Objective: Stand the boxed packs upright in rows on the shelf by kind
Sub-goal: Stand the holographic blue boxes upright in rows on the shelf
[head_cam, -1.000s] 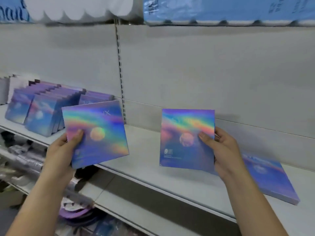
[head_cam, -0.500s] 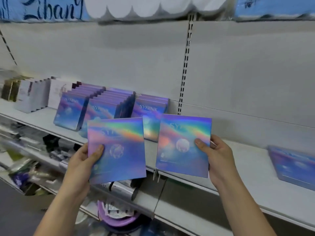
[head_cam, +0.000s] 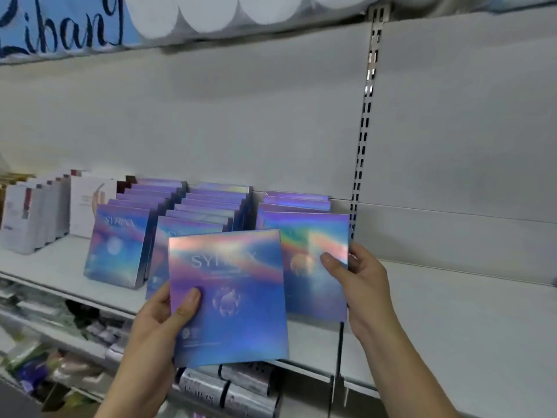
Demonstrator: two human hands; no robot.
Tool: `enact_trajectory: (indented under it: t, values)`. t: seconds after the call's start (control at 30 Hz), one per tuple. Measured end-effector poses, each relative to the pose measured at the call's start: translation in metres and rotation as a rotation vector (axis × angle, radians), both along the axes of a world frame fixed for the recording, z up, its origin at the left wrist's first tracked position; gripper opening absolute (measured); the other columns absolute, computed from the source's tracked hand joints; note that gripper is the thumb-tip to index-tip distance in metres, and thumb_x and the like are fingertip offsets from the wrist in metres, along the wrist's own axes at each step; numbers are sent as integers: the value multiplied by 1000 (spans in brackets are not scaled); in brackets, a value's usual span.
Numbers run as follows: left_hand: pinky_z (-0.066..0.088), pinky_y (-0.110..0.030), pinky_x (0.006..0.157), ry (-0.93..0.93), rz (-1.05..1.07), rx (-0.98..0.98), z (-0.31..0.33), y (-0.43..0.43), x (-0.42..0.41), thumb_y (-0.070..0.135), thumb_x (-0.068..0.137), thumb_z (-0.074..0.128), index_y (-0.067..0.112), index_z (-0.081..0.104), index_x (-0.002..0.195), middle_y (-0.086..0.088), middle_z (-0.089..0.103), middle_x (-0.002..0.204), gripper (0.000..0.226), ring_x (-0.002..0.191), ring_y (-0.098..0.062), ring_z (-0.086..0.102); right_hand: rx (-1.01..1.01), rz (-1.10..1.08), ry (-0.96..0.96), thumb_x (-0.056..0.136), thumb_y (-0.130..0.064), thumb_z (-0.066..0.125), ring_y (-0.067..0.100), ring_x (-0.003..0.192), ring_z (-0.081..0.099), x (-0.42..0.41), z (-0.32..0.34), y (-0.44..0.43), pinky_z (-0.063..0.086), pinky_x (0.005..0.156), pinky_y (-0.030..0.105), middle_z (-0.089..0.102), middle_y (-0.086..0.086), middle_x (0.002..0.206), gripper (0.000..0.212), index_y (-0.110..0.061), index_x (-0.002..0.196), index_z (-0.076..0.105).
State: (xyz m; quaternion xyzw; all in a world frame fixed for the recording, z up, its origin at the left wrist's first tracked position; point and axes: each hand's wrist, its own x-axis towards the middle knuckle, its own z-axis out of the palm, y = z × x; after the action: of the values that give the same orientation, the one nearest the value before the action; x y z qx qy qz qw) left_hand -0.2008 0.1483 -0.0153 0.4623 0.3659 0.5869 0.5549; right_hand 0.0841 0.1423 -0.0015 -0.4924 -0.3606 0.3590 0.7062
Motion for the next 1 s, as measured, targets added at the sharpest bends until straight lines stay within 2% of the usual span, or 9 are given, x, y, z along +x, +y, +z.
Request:
enact_trajectory:
  t: [0.07,0.17,0.23,0.33,0.53,0.7,0.87,0.93,1.0]
  values:
    - [64,-34,71,-36,-32,3,-2,8,1,17,82,66,18,78,109,-11,80,107,29,88,-19,78,13,-49,-56,87,-2,77,11,87,76,-9,-6,10,58,71,22,80,-7,96,25,-21,103,74]
    - [63,-31,66,-54,-118,-30,-9,21,0,13,78,66,19,81,100,-13,80,102,27,84,-20,78,-2,-180,-142,84,-4,79,12,84,73,-21,-16,23,57,72,28,78,-4,92,24,-22,99,74]
    - [63,-30,67,-61,-186,-44,-14,29,-5,10,76,66,19,82,100,-14,80,103,29,86,-21,78,-8,-277,-149,84,-4,80,14,88,73,-31,-20,30,58,76,33,78,-8,95,29,-23,104,72]
    - [63,-31,68,-83,-286,-78,-20,38,-15,8,73,68,17,81,103,-17,79,104,34,87,-23,78,2,-429,-155,83,-8,82,8,95,72,-48,-22,35,59,76,25,76,-12,104,41,-26,118,68]
    - [63,-28,71,-93,-440,-71,-30,40,-31,7,71,67,20,82,100,-16,80,97,35,82,-19,76,-16,-455,-122,87,-14,81,39,105,68,-80,-23,42,58,80,39,63,27,124,44,-3,126,64]
    - [62,-30,75,-109,-538,-86,-30,40,-47,8,72,70,11,78,108,-19,79,102,37,88,-22,76,-92,-493,-225,91,-14,76,39,119,63,-93,-16,40,54,97,58,60,22,132,47,-5,134,59]
    - [62,-29,77,-150,-555,-58,-24,39,-45,15,77,71,17,78,109,-15,78,112,32,97,-22,76,-172,-603,-140,94,-28,72,26,125,61,-99,-2,17,52,104,51,59,6,139,48,-18,139,58]
    - [61,-30,78,-153,-565,-54,-21,37,-40,20,78,73,20,77,110,-14,77,116,32,101,-24,76,-109,-565,-126,98,-35,65,17,112,69,-101,4,-6,59,90,39,71,-1,126,24,-29,121,70]
    - [60,-27,79,-142,-546,-45,-18,35,-31,23,78,73,23,77,109,-12,78,116,31,102,-21,76,-83,-394,-129,96,-46,59,14,96,75,-106,7,-33,60,74,27,78,-1,107,22,-35,99,78]
